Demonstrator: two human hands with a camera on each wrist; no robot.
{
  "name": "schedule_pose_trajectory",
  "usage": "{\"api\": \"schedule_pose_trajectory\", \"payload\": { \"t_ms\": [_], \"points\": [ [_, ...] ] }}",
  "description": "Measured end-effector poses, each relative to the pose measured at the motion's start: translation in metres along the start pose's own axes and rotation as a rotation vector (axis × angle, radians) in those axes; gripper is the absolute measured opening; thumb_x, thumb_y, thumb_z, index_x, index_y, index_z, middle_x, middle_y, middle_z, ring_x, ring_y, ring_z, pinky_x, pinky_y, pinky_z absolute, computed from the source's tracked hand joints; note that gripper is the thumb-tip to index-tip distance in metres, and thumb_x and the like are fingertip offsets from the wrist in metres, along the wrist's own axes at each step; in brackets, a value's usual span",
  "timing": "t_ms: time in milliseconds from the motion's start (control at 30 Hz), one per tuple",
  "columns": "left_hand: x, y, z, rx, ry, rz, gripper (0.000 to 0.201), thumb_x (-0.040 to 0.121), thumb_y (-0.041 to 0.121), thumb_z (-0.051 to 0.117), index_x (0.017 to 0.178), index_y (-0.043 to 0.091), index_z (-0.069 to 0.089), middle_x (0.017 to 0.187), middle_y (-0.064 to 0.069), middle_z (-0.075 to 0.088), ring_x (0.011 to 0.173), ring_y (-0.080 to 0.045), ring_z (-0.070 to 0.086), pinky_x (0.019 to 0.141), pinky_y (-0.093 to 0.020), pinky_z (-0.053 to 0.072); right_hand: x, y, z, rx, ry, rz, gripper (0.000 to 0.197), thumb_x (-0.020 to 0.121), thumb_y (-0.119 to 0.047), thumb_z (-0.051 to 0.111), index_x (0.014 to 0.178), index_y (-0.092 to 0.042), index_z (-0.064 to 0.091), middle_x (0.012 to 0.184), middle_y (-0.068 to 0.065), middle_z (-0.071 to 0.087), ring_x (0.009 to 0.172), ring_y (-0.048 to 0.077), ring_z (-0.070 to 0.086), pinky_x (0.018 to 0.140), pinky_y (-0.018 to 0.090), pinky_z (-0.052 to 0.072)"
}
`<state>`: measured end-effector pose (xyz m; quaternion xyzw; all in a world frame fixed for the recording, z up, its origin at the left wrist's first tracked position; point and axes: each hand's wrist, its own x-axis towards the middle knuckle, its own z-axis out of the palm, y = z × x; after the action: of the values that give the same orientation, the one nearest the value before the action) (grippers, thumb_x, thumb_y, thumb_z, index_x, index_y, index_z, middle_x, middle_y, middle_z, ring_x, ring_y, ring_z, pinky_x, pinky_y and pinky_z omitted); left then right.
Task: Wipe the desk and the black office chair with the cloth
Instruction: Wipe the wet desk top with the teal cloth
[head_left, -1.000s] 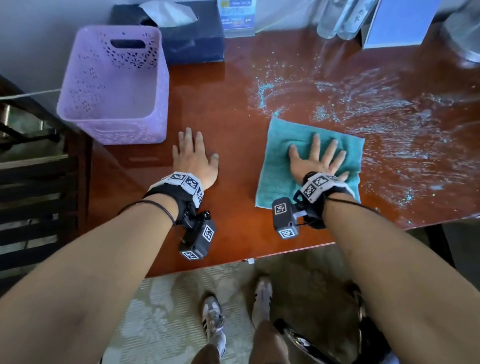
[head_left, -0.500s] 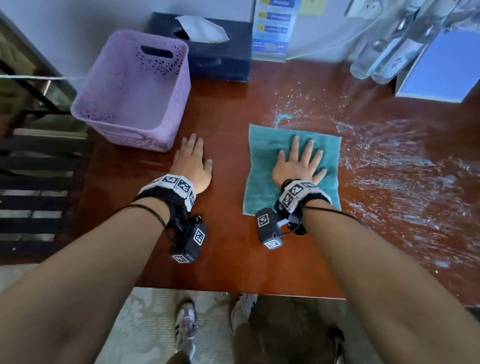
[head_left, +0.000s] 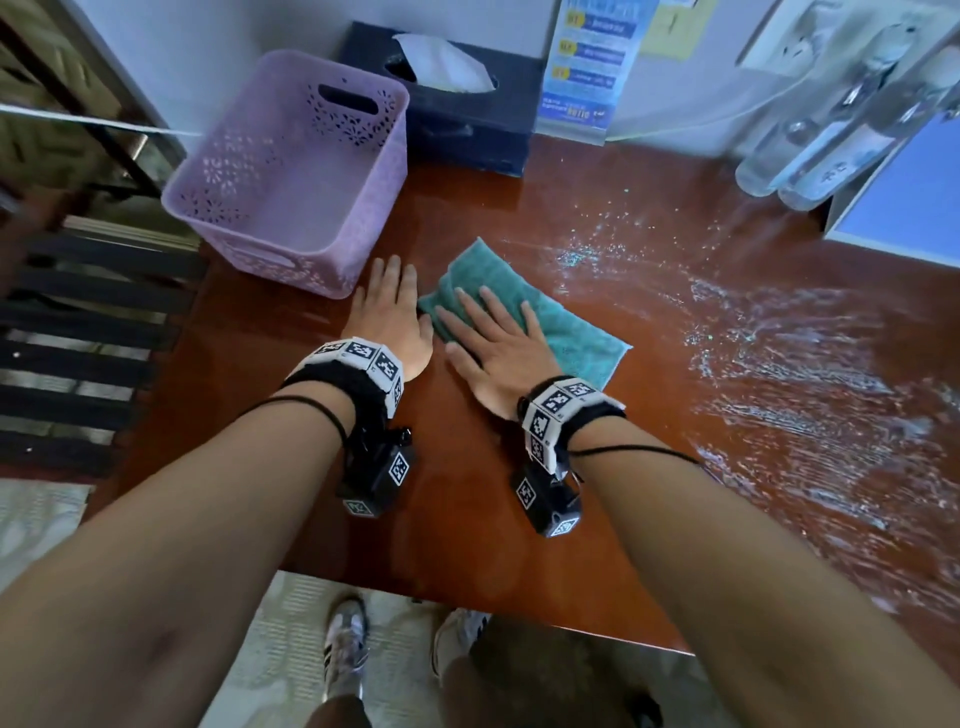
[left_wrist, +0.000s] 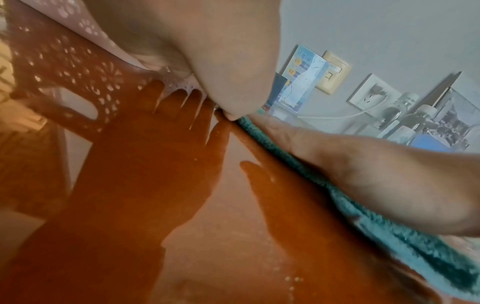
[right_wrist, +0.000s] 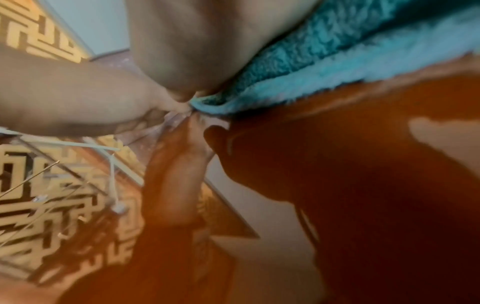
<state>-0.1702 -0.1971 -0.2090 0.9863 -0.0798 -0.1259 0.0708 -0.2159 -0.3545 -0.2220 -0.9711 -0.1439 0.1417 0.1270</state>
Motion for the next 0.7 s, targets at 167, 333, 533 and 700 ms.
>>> {"api": "schedule_pose_trajectory", "payload": {
  "t_ms": [167, 333, 533, 700],
  "points": [
    [0.005, 0.007, 0.005, 0.011, -0.016, -0.011, 0.063, 0.1, 0.03, 0.033, 0.153, 0.009, 0.006, 0.161, -0.009, -0.003, 0.148, -0.025, -0.005, 0.12, -0.043, 0.007, 0.006, 0.061, -0.018, 0.144, 0.079, 0.508, 0.051, 0.1, -0.05, 0.008, 0.15, -0.046, -0.002, 0.159, -0.016, -0.011, 0.146, 0.013, -0.016, 0.116, 0.052, -0.013],
    [0.015, 0.016, 0.001, -0.032, -0.038, -0.068, 0.064, 0.101, 0.033, 0.032, 0.154, 0.012, 0.004, 0.161, -0.006, -0.007, 0.148, -0.023, -0.009, 0.12, -0.044, 0.002, 0.004, 0.062, -0.032, 0.335, 0.098, 0.878, 0.055, 0.1, -0.045, 0.01, 0.152, -0.036, -0.005, 0.16, -0.006, -0.015, 0.146, 0.021, -0.017, 0.115, 0.055, -0.014],
    [0.016, 0.012, -0.006, -0.252, 0.081, -0.123, 0.068, 0.094, 0.013, 0.046, 0.152, 0.005, 0.012, 0.16, -0.013, 0.009, 0.146, -0.027, 0.016, 0.117, -0.038, 0.017, 0.019, -0.025, -0.019, 0.329, 0.026, 0.245, 0.062, 0.096, -0.023, 0.034, 0.154, -0.022, 0.012, 0.162, -0.002, -0.003, 0.148, 0.018, -0.005, 0.12, 0.045, 0.003],
    [0.021, -0.004, -0.024, -0.37, 0.139, -0.144, 0.072, 0.084, -0.008, 0.046, 0.149, 0.007, 0.021, 0.153, -0.015, 0.028, 0.134, -0.033, 0.039, 0.109, -0.04, 0.034, 0.038, 0.004, -0.034, -0.053, 0.062, -0.059, 0.062, 0.095, -0.024, 0.039, 0.153, -0.027, 0.018, 0.161, -0.005, 0.011, 0.147, 0.018, 0.014, 0.117, 0.039, 0.013]
  ]
}}
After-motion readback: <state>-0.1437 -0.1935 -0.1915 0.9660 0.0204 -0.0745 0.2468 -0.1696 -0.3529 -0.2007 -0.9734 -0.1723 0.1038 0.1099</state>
